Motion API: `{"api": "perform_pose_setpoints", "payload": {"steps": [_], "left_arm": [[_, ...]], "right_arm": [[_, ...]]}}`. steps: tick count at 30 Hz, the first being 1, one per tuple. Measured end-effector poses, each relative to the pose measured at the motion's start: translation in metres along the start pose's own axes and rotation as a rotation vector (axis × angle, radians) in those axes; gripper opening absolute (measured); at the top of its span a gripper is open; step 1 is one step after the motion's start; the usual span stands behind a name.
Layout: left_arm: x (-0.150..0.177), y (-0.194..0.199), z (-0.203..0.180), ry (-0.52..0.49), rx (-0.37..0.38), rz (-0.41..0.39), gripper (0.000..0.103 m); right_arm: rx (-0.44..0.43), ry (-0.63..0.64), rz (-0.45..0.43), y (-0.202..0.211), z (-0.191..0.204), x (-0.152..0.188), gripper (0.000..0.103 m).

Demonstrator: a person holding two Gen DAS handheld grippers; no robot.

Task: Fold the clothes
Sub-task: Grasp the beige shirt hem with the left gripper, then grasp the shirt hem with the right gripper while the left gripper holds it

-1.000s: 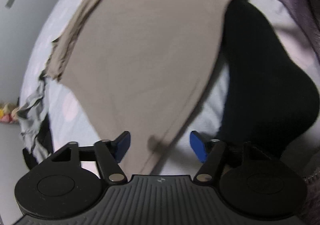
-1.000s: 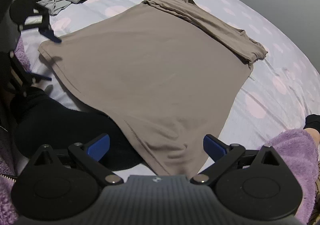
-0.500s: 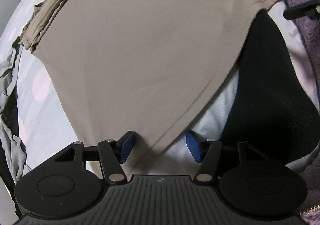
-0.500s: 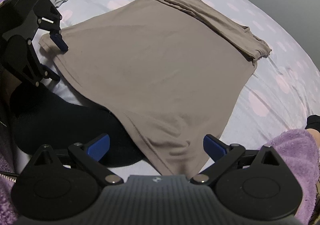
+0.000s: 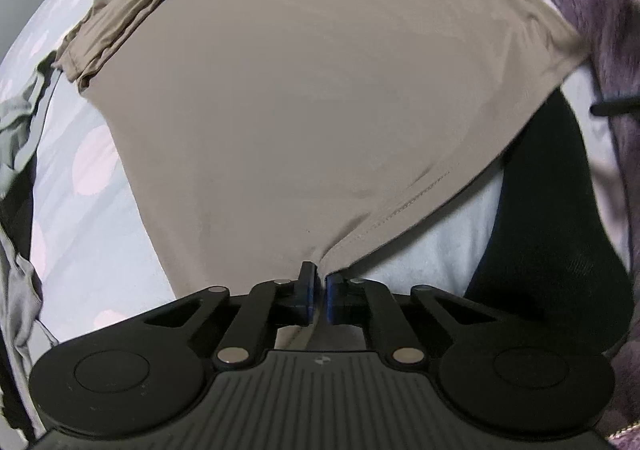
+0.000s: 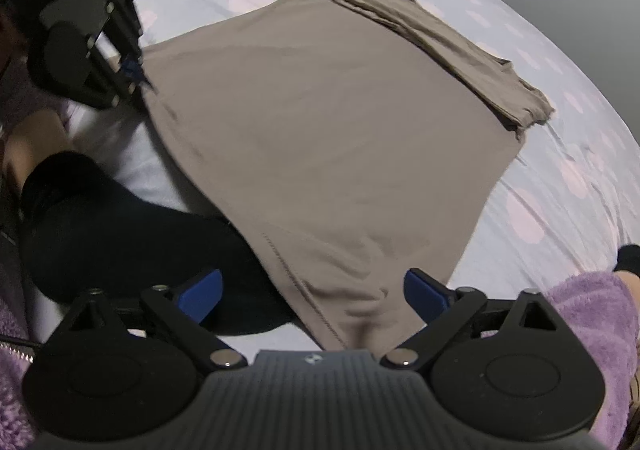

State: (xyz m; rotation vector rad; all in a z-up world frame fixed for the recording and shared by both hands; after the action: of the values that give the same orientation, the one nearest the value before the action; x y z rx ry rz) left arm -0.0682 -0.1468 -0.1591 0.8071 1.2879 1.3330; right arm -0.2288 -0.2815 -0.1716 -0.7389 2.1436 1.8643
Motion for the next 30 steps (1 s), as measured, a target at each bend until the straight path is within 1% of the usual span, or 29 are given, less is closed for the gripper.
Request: {"api": "perform_pose_setpoints", "payload": {"steps": [2,5,10,12,14,16,18,22,24,25,26,27,28,29,30], "left_arm": [[-0.006,0.003,-0.006,0.012,0.005,-0.006,0.003],[-0.007,0.006,-0.008,0.029,0.010,-0.013,0.003],[-0.013,0.009,-0.008,0.066,-0.009,-0.025,0.003],[-0.014,0.012,-0.006,0.084,-0.021,-0.033,0.003],[-0.015,0.013,-0.005,0.101,-0.032,-0.043,0.003],[-0.013,0.015,-0.006,0.117,-0.037,-0.048,0.003],[-0.013,0.016,-0.005,0.135,-0.041,-0.052,0.003],[-0.013,0.019,-0.003,0.161,-0.055,-0.068,0.003],[-0.014,0.019,0.001,0.173,-0.063,-0.081,0.003],[-0.014,0.020,0.001,0.179,-0.066,-0.089,0.003],[-0.014,0.021,0.001,0.182,-0.070,-0.096,0.003],[-0.014,0.021,0.002,0.181,-0.075,-0.101,0.003],[-0.014,0.022,0.002,0.179,-0.084,-0.107,0.003],[-0.014,0.023,0.002,0.178,-0.097,-0.112,0.003],[-0.015,0.024,0.004,0.177,-0.109,-0.118,0.003]], "right_arm": [[-0.009,0.018,0.023,-0.006,0.002,0.002,0.081],[-0.018,0.027,0.071,-0.018,0.002,0.006,0.078],[-0.026,-0.004,0.121,-0.028,-0.005,0.007,0.078],[-0.015,-0.018,0.136,-0.028,-0.009,0.009,0.074],[0.012,-0.029,0.161,-0.030,-0.016,0.012,0.063],[0.045,-0.032,0.196,-0.035,-0.021,0.014,0.062],[0.059,-0.006,0.230,-0.042,-0.019,0.015,0.062],[0.065,0.048,0.279,-0.055,-0.013,0.014,0.054],[0.053,0.026,0.278,-0.054,-0.016,0.014,0.046],[0.051,0.012,0.275,-0.052,-0.019,0.014,0.038],[0.054,-0.004,0.270,-0.051,-0.022,0.014,0.024],[0.062,-0.016,0.264,-0.049,-0.025,0.014,0.018],[0.070,-0.028,0.259,-0.047,-0.028,0.014,0.008],[0.077,-0.042,0.250,-0.045,-0.030,0.014,0.006],[0.080,-0.059,0.233,-0.041,-0.034,0.012,0.006]]}}
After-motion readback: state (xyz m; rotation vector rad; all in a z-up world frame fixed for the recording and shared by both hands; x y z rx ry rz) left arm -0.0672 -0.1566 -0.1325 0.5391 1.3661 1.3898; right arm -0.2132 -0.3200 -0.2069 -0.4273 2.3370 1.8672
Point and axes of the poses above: each gripper's, at about its wrist camera, not at the fingertips, and y roughly against the way its jaws point, z to its left, x to its underside, the point moved 7 cm from there along -y, roughly the way its jaws point, and after that the axes turned 1 degree about -x, right-handed, at the moved point
